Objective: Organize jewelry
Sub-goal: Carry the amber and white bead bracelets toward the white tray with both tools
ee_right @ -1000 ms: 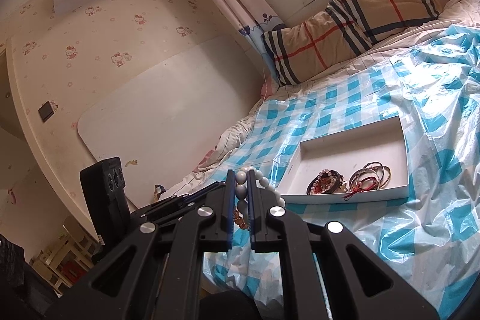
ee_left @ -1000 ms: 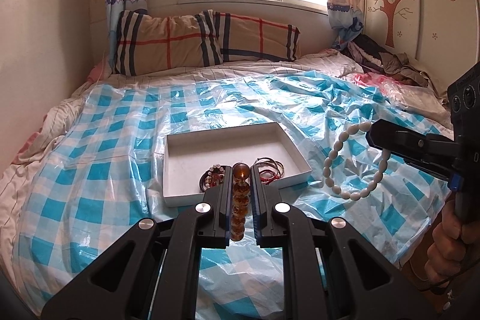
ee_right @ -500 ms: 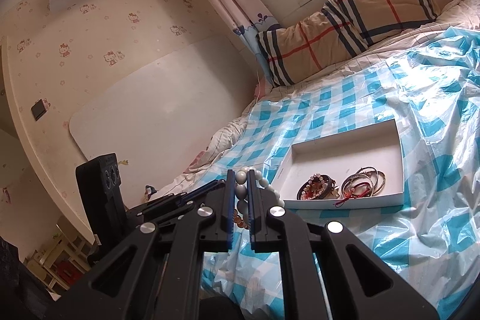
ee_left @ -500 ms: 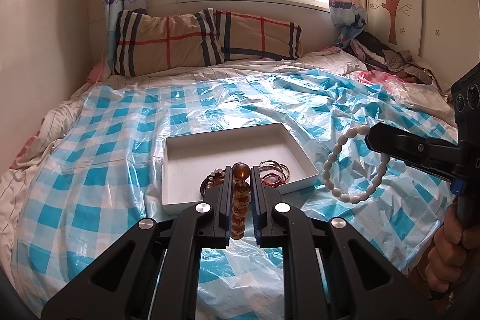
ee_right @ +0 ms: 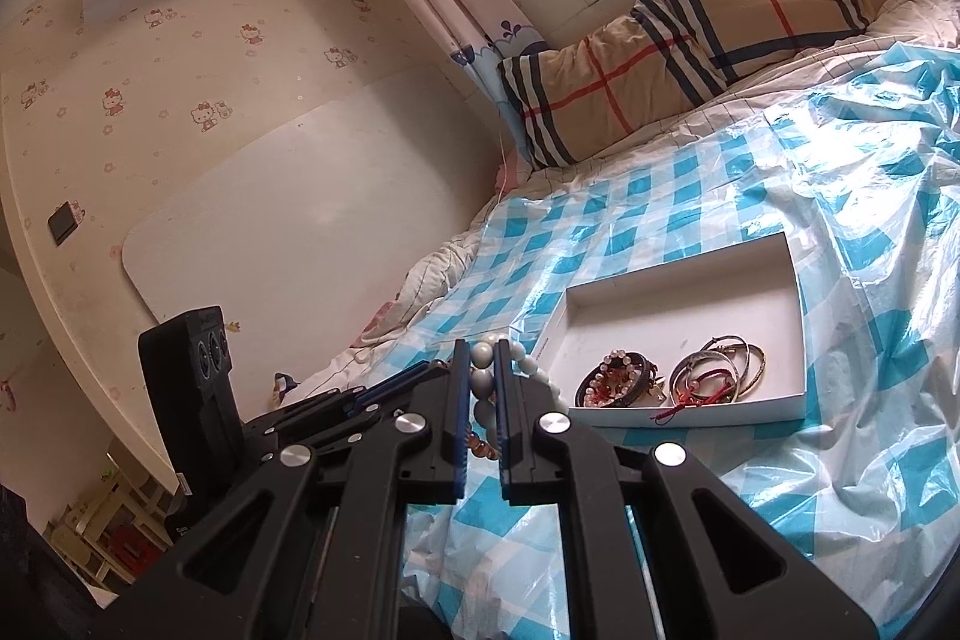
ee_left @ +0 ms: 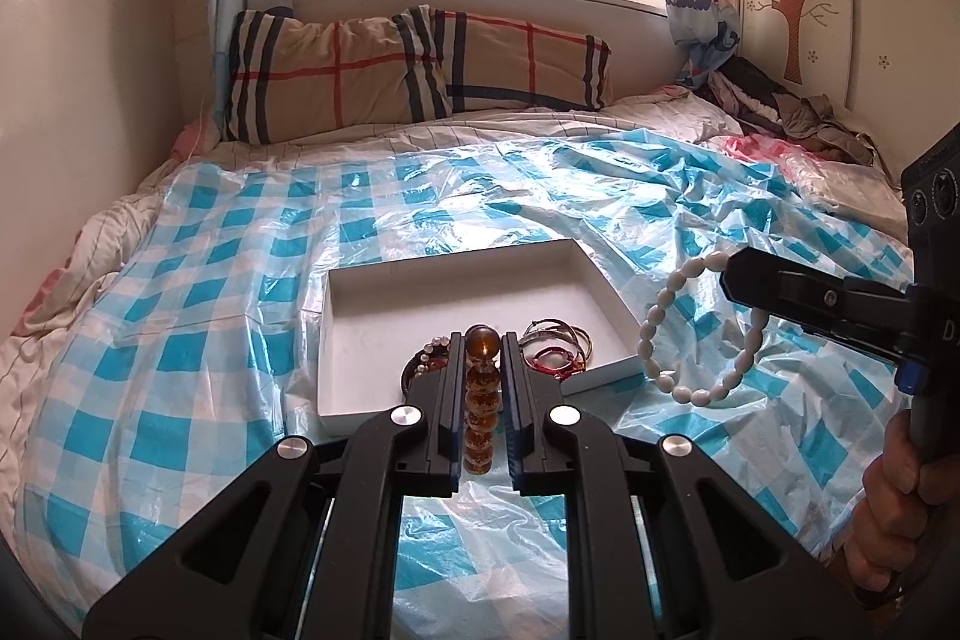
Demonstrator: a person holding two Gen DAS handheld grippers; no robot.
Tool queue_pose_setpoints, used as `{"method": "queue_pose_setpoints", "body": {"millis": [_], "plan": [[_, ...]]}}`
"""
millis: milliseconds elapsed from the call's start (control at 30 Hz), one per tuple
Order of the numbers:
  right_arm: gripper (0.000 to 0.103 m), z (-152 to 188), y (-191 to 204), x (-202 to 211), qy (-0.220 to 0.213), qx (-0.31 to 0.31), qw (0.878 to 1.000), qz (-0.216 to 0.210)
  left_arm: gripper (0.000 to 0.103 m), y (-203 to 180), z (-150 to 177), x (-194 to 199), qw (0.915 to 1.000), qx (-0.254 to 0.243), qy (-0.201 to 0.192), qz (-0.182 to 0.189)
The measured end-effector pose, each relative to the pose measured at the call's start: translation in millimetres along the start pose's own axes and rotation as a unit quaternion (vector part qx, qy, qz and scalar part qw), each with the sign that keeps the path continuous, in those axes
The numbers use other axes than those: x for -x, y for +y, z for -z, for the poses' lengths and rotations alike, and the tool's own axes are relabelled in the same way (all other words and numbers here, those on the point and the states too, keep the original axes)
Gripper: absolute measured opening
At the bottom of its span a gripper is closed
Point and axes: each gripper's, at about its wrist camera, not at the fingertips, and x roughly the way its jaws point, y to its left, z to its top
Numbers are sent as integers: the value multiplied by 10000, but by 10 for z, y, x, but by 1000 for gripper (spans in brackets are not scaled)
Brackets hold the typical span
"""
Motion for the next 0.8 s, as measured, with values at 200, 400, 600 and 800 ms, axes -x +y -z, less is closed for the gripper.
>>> {"method": "queue_pose_setpoints", "body": {"millis": [200,400,600,800], "plan": [[8,-16,-127,-95,23,-23,10000,79,10,-9,11,-107,10000,-22,15,6],[8,-38,-253,-218,69,-41,9999,145,10,0,-32,-262,10000,-45,-11,1],[8,-73,-410,-349,87,-81,9997,213,10,22,-55,-420,10000,-38,-25,-8],[8,-89,-571,-496,136,-143,9994,287,10,24,-66,-591,10000,-21,-8,1]]}}
